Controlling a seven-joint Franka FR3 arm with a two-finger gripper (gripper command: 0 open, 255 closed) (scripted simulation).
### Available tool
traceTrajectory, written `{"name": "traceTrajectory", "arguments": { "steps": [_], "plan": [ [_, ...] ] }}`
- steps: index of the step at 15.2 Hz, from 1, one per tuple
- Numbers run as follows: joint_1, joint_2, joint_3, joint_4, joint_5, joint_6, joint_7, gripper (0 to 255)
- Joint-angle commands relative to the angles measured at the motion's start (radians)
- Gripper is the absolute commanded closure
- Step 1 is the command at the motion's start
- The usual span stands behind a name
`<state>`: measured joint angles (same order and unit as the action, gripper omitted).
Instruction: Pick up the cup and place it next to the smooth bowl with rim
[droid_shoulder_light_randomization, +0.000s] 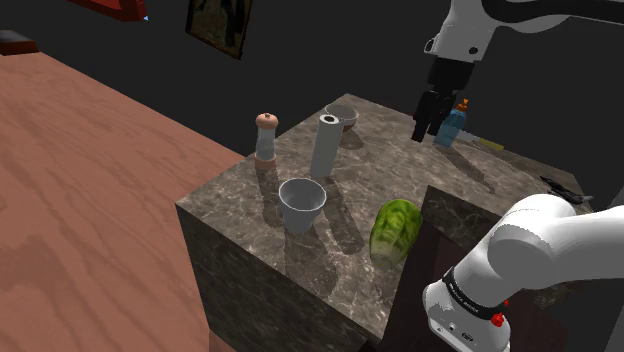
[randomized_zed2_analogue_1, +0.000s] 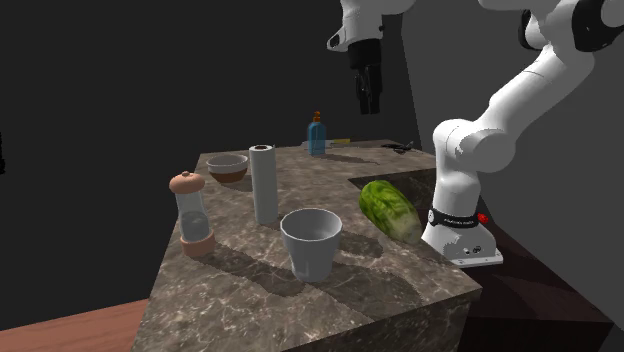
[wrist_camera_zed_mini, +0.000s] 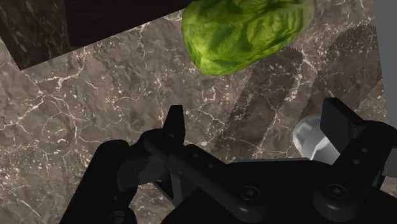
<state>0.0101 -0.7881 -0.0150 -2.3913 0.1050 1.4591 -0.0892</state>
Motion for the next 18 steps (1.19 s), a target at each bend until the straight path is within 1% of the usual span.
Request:
{"name": "traceTrajectory", "arguments": {
  "steps": [1,6,10,14,18],
  "plan": [
    [0.000,0.000,0.000,0.000,0.000,0.000,0.000,0],
    [0.036,0.071,0.046,-0.079,0.050,0.190,0.000,0],
    [0.066,0.154,0.085,-0.117,0.090,0.345,-0.004,0],
    [0.097,0.259,0.124,-0.131,0.125,0.499,-0.009,0],
    [0.125,0.382,0.163,-0.121,0.155,0.648,-0.016,0]
  ]
}}
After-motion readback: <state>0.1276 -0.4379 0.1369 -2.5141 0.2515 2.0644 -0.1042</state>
